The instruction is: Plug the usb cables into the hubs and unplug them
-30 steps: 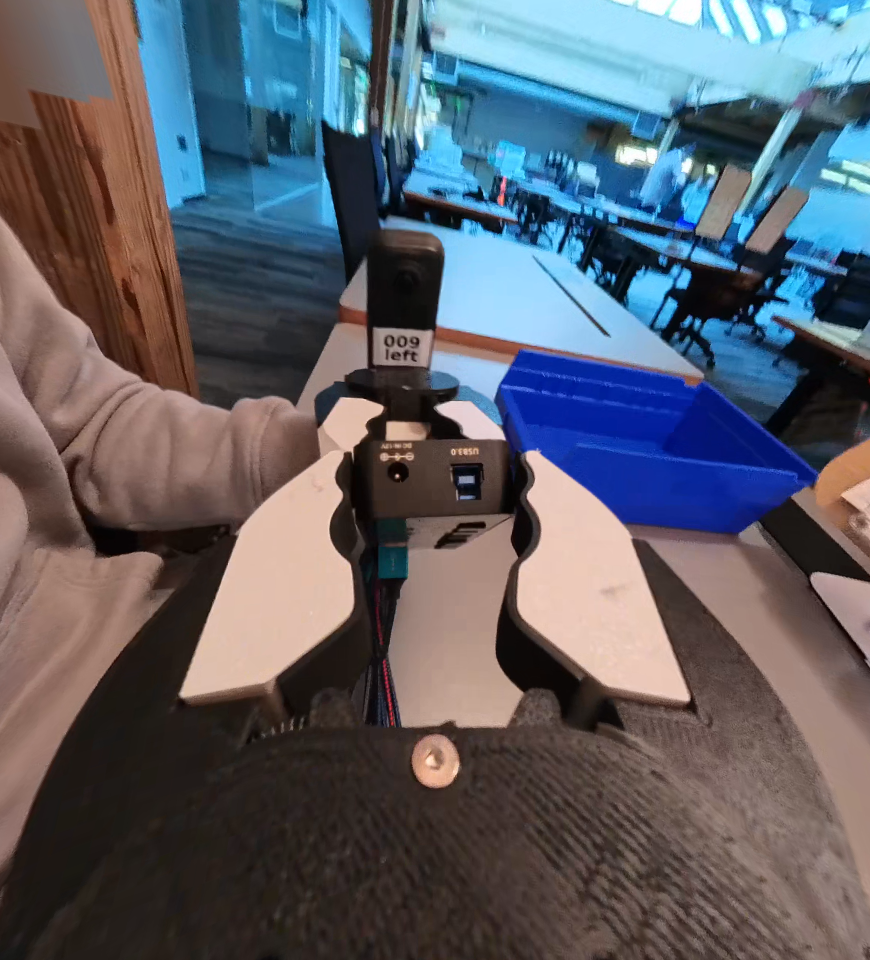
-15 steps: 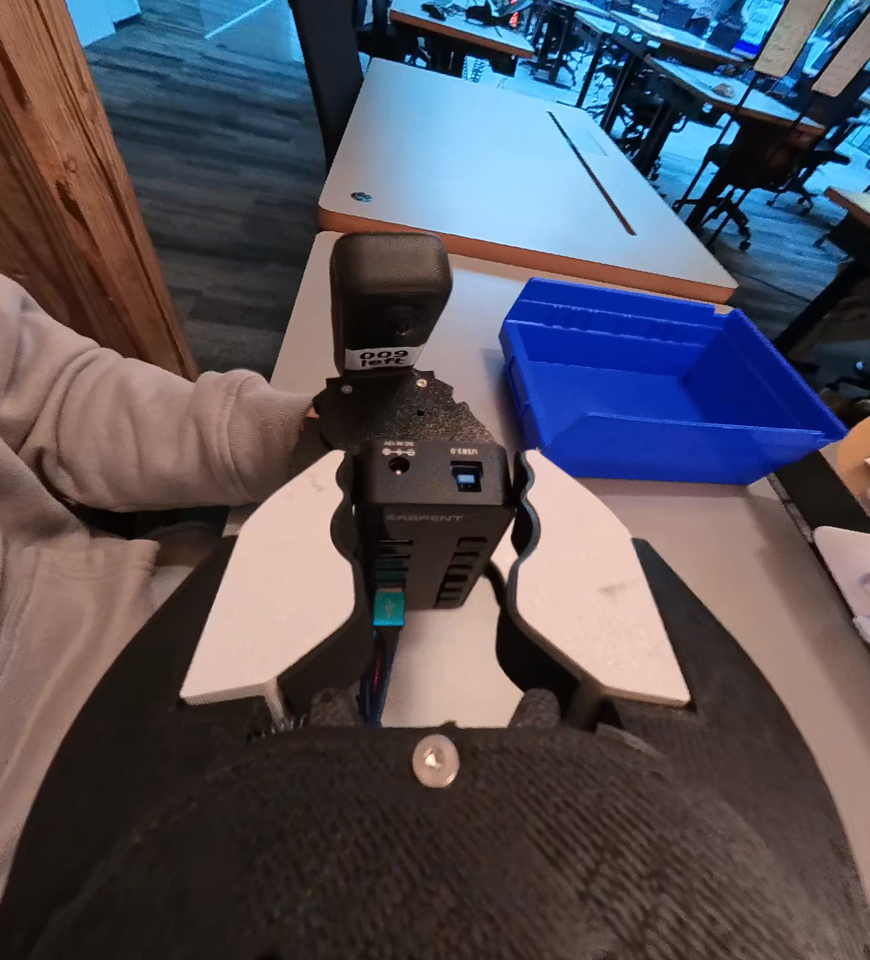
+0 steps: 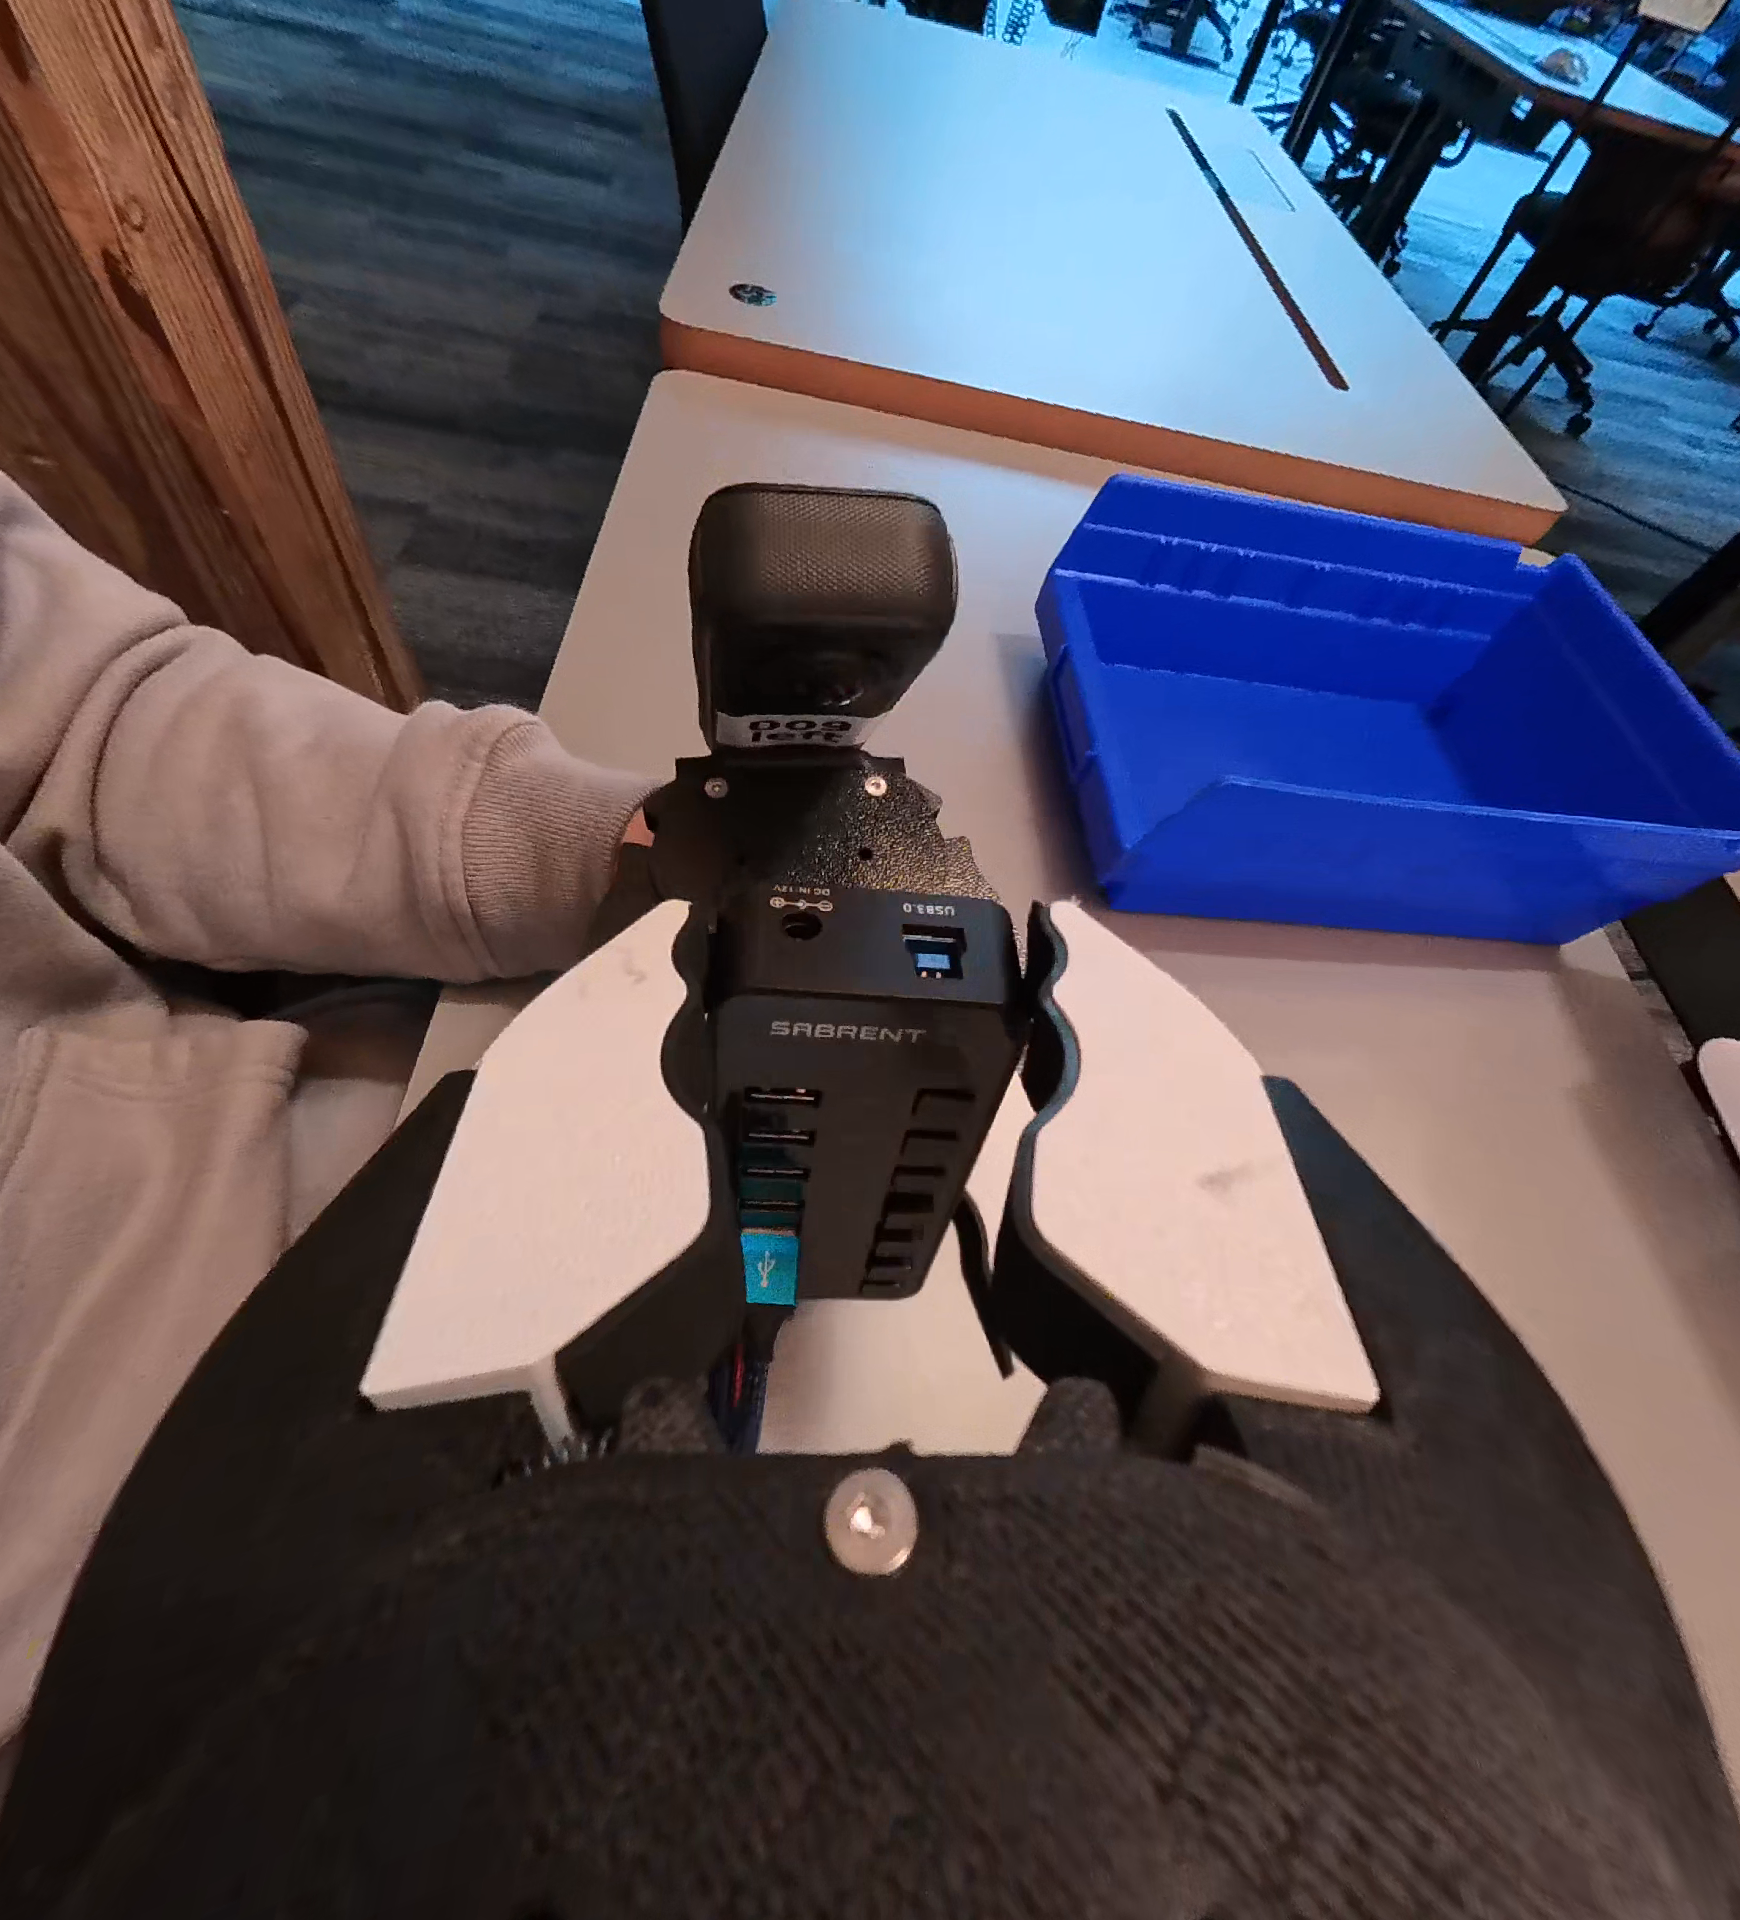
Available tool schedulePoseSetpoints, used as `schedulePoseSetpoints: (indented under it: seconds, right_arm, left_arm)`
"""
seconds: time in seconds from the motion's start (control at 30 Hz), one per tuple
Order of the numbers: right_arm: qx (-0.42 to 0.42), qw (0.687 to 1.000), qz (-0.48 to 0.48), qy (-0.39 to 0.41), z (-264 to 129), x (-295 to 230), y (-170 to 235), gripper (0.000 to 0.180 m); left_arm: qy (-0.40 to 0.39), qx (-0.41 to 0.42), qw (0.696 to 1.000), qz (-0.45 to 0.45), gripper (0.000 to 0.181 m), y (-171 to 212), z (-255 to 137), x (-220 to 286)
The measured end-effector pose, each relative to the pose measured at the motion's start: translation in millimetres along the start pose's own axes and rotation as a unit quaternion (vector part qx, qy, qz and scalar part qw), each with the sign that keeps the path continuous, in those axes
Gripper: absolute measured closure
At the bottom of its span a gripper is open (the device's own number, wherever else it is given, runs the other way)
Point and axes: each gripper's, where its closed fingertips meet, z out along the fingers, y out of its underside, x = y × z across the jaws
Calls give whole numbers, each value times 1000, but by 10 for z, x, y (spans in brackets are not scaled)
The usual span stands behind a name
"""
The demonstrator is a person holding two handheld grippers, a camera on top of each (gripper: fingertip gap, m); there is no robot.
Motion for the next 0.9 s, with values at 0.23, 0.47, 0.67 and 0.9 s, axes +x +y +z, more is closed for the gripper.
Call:
schedulePoseSetpoints:
  seconds: [0.23, 0.47, 0.67, 0.9]
  right_arm:
    - [23, 1000, 7, 2, -45, 42, 24, 120]
    - [25, 999, -5, 31, -221, 15, 200, 112]
    - [-10, 998, 44, 34, -280, -7, 621, 145]
    - [34, 998, 58, 2, -242, -139, 640, 163]
  left_arm:
    - [-22, 12, 1000, -1, 109, 8, 29, -76]
    - [-33, 50, 998, -6, 109, -62, -64, -145]
    - [-29, 54, 998, 13, 109, -86, -129, -133]
    - [-27, 54, 998, 32, 109, -104, -114, -93]
